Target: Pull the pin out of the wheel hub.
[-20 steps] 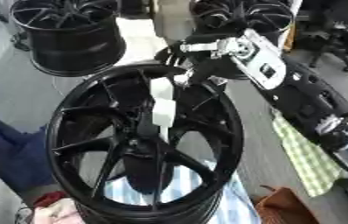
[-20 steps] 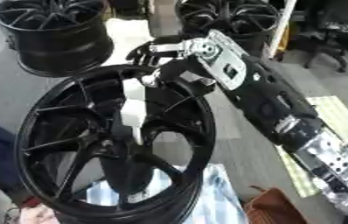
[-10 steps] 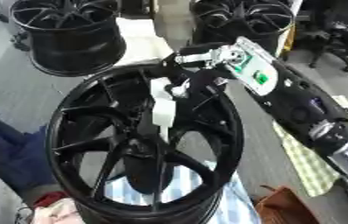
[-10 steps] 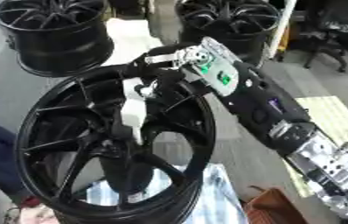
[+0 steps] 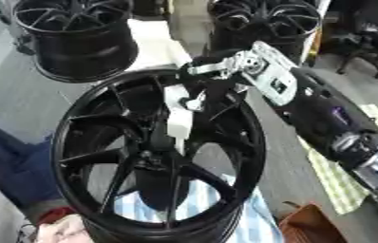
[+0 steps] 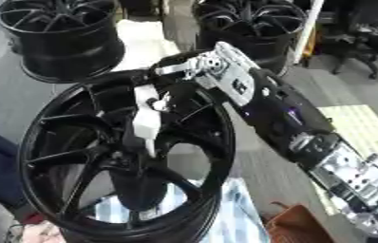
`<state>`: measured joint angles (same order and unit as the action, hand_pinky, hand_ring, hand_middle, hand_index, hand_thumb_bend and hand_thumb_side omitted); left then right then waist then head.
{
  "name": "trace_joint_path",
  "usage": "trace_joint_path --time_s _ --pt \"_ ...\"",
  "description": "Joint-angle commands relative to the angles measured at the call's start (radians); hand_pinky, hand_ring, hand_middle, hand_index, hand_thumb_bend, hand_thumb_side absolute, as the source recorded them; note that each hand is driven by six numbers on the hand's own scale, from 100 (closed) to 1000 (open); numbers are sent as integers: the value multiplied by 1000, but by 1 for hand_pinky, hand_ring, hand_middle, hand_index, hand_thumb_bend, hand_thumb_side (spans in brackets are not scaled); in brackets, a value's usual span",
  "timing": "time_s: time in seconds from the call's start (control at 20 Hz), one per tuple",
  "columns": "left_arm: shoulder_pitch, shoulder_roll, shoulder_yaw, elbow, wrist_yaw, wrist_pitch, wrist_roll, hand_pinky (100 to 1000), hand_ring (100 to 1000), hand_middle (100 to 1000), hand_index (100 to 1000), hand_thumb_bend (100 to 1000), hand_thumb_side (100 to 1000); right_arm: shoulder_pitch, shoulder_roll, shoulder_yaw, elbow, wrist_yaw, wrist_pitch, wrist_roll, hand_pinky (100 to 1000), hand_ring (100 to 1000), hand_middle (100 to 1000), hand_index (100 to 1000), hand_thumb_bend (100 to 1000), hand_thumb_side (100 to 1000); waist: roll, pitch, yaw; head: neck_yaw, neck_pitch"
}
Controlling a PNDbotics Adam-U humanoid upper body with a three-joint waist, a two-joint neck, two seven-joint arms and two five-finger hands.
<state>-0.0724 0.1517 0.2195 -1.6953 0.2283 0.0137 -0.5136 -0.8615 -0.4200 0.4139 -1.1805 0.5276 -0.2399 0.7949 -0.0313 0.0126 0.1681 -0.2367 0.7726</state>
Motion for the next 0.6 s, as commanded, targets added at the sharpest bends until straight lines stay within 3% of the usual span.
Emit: trace_joint_path --time_s 0.05,0.45,0.6 --pt "-17 8 -3 -23 6 1 -4 687 1000 656 808 100 842 -16 -5 -3 -7 26 -7 2 863 842 809 932 100 520 4 -5 5 -4 -3" --pt "-21 5 -6 -23 9 4 -7 686 1000 656 808 100 842 -13 3 -7 13 39 -18 -26 845 804 714 869 100 514 4 -3 12 -10 -3" --pt "-22 5 -6 -24 9 5 -7 687 1000 656 808 100 842 -12 5 -6 10 36 -22 -37 828 757 606 798 100 497 4 -3 13 -10 -3"
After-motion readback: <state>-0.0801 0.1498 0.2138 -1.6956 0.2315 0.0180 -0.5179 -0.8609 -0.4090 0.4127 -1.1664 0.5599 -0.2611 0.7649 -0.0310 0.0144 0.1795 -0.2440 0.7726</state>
